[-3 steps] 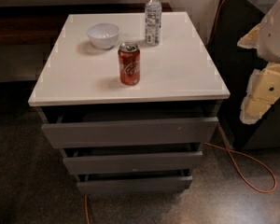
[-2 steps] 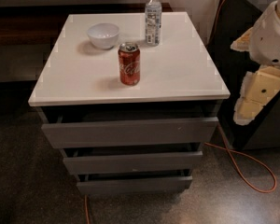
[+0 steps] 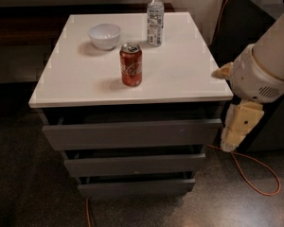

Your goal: Pick orange from bottom drawer and place on counter

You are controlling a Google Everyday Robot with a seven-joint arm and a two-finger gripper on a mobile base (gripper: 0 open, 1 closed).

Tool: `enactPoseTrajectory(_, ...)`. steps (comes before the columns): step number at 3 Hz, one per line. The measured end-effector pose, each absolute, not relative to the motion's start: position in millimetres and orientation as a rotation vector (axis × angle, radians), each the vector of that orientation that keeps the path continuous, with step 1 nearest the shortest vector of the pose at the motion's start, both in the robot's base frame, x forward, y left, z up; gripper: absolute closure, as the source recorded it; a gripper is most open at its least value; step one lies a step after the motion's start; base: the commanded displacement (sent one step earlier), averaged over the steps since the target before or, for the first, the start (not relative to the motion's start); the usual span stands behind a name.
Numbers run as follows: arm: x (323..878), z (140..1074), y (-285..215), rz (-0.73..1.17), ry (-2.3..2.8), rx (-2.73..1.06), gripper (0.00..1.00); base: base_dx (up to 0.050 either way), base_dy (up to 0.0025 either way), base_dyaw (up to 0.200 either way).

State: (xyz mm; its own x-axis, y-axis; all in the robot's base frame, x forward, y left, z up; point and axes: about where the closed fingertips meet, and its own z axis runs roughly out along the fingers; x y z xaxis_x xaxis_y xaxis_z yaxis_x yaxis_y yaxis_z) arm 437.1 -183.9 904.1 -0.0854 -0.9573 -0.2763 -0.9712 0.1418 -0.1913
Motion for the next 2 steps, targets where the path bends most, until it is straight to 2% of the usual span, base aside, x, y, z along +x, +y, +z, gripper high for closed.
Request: enactPoseTrajectory(2,428.2,828.5,-167.2,0.100,1.913,-2.019,0.00,0.000,0.00000,0.000)
